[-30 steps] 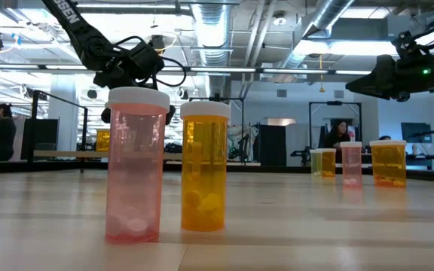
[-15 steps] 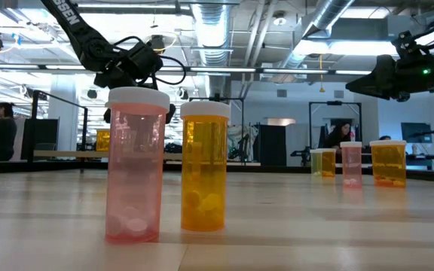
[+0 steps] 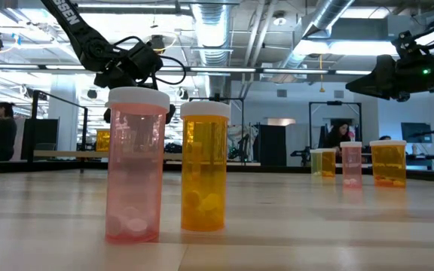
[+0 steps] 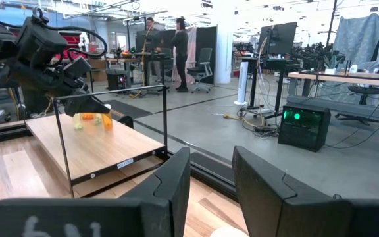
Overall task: Pick and place medicine bottles onto shelf by color
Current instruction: Put the top small orange pill bottle on the shelf
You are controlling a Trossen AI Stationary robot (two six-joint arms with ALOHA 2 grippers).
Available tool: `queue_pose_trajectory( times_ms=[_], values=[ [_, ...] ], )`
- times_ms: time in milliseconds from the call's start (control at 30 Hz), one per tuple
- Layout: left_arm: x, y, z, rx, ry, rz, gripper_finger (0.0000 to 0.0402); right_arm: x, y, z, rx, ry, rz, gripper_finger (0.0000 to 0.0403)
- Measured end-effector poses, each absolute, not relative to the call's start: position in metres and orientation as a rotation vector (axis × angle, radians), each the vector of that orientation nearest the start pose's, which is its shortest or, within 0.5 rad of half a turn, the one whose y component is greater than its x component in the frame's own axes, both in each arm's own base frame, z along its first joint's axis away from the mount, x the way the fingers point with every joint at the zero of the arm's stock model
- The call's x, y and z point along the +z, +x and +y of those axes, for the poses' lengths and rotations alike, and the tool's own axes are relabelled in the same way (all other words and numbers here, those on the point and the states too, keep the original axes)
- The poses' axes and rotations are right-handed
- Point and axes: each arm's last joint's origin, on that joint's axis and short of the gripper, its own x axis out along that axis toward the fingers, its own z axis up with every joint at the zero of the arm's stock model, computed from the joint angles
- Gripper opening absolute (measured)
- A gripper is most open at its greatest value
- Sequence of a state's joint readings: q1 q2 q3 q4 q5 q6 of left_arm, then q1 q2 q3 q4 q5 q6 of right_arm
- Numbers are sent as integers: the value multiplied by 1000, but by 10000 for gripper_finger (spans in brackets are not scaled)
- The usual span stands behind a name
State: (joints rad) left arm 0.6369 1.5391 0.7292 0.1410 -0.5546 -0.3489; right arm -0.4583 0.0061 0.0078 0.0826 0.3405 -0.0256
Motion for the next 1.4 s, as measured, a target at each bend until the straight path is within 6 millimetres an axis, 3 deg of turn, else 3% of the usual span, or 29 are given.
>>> queue_pose_trajectory(
  times_ms=[1400],
  values=[
    [172, 228, 188, 1268, -329, 517, 108, 174, 81, -51, -799, -29, -76, 139]
  ],
)
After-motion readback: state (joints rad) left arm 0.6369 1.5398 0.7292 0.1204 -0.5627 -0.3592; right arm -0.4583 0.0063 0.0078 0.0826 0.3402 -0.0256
